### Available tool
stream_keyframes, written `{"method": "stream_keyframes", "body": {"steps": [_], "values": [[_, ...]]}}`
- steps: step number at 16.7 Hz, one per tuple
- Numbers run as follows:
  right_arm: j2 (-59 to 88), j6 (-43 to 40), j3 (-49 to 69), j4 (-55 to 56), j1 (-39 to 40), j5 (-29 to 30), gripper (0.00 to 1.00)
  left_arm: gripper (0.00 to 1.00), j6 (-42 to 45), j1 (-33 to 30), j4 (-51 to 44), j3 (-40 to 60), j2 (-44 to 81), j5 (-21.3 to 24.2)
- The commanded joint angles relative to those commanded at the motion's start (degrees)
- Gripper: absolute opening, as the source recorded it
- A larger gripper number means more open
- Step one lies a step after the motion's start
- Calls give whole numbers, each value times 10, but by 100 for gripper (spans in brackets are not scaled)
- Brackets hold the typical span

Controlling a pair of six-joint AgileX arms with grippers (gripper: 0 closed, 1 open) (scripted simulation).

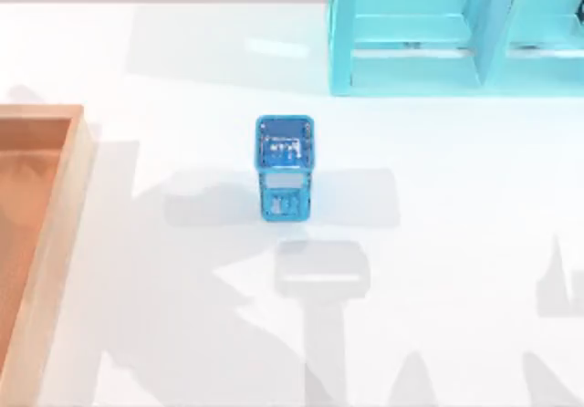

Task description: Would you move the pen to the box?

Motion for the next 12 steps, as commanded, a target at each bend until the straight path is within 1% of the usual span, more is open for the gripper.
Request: {"method": "stream_keyframes", "body": {"steps": [4, 7, 10, 12], "values": [[0, 0, 0, 0, 0, 0, 100, 0, 237, 59, -214, 44, 27, 27], [0, 0, 0, 0, 0, 0, 100, 0, 392, 95, -346, 68, 42, 56], [0, 0, 0, 0, 0, 0, 100, 0, 509, 122, -443, 87, 52, 87], [0, 0, 0, 0, 0, 0, 100, 0, 558, 133, -484, 95, 57, 104]]}}
